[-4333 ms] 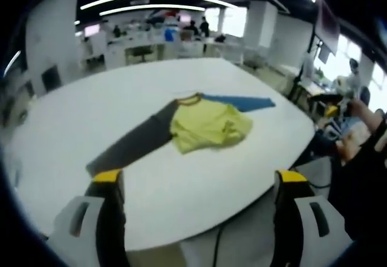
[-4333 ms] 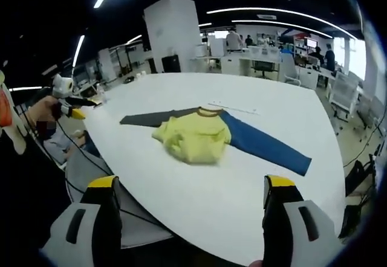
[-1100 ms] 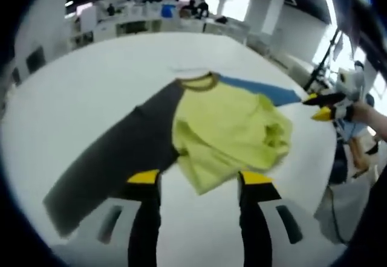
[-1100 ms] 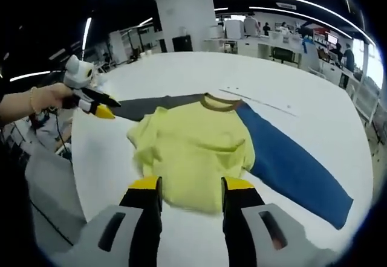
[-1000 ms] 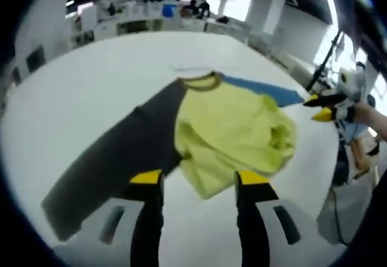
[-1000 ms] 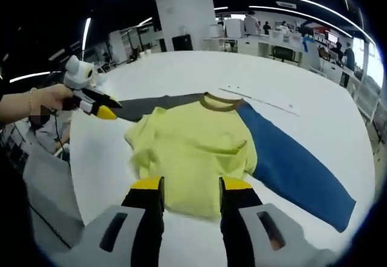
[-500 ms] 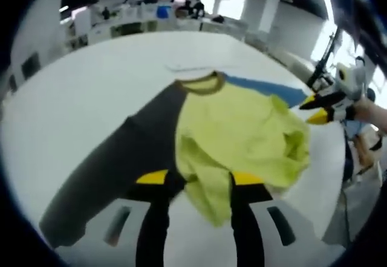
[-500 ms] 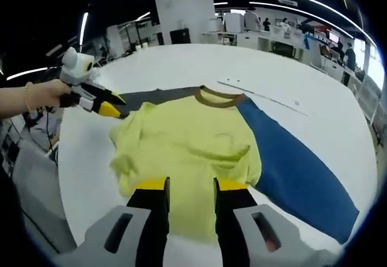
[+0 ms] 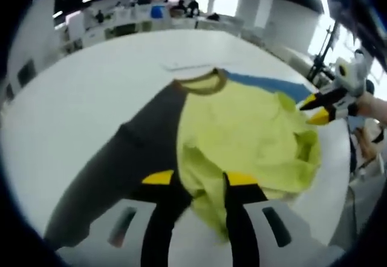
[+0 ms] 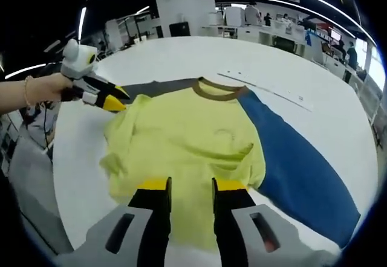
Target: Fold the garment on the visible template until the final outline fits inside the template.
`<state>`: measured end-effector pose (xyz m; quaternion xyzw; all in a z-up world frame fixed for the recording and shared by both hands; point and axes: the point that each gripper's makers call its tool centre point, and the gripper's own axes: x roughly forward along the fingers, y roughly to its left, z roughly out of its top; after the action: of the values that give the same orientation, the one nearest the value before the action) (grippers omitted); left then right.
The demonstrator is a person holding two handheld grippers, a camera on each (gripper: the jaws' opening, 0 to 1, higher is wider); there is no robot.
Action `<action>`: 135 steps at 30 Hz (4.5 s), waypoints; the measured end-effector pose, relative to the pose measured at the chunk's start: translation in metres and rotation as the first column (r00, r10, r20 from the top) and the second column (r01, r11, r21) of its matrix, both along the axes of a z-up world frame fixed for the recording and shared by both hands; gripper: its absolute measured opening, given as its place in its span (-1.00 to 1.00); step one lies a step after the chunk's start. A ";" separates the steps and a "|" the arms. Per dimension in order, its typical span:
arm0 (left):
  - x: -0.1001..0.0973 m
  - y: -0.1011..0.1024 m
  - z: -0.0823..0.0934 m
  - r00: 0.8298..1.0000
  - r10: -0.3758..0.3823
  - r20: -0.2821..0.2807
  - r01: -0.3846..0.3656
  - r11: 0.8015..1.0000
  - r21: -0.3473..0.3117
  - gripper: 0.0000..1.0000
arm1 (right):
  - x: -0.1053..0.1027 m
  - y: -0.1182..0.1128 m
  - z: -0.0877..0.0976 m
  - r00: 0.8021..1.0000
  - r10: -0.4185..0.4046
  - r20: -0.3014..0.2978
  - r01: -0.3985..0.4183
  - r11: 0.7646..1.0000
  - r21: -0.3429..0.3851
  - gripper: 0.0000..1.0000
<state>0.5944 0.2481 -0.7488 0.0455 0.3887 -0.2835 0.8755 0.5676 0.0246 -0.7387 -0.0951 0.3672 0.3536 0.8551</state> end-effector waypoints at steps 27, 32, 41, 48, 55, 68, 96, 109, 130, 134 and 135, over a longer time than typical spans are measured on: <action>0.026 -0.013 -0.011 0.998 -0.044 0.047 0.043 0.998 0.039 -0.68 | 0.005 0.003 -0.016 1.000 0.020 -0.013 -0.021 0.998 -0.057 -0.51; 0.027 -0.015 -0.015 0.997 -0.058 0.044 0.056 0.997 0.056 -0.72 | 0.006 0.003 -0.017 1.000 0.018 -0.017 -0.019 0.998 -0.055 -0.52; 0.027 -0.014 -0.021 0.998 -0.055 0.017 0.054 0.996 0.065 -0.84 | 0.007 0.003 -0.021 0.999 0.020 -0.030 -0.022 0.998 -0.066 -0.53; 0.027 -0.016 -0.022 0.999 -0.052 0.002 0.052 0.997 0.056 -0.95 | 0.013 0.000 -0.024 0.999 0.015 -0.047 -0.020 0.995 -0.094 -0.61; 0.027 -0.016 -0.022 0.999 -0.054 -0.009 0.054 0.997 0.051 -1.00 | 0.012 -0.003 -0.033 0.997 0.034 -0.071 -0.044 0.988 -0.149 -0.76; 0.027 -0.016 -0.018 0.999 -0.042 -0.015 0.043 0.998 0.036 -1.00 | 0.014 -0.005 -0.032 0.997 0.049 -0.055 -0.057 0.985 -0.164 -0.95; 0.013 0.019 0.049 0.992 0.120 0.044 -0.117 0.991 -0.065 -1.00 | 0.024 -0.084 0.061 0.972 -0.221 0.085 0.219 0.975 0.036 -0.96; 0.011 0.040 0.060 0.974 0.228 0.002 -0.225 0.964 -0.141 -1.00 | 0.033 -0.098 0.069 0.955 -0.292 0.055 0.275 0.938 0.211 -0.96; -0.034 0.044 0.144 0.988 0.141 0.060 -0.120 0.953 -0.277 -1.00 | 0.000 -0.088 0.144 0.981 -0.163 0.103 0.089 0.857 0.508 -0.97; -0.050 0.043 0.153 0.992 0.103 0.066 -0.082 0.959 -0.270 -1.00 | -0.013 -0.088 0.151 0.985 -0.137 0.108 0.062 0.853 0.517 -0.97; -0.053 0.042 0.154 0.993 0.097 0.066 -0.076 0.960 -0.271 -1.00 | -0.016 -0.089 0.153 0.985 -0.132 0.110 0.057 0.853 0.519 -0.97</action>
<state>0.5409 0.2903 -0.5947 -0.0792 0.3136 -0.2930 0.8998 0.5518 -0.0641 -0.5861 0.1299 0.2023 0.3886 0.8895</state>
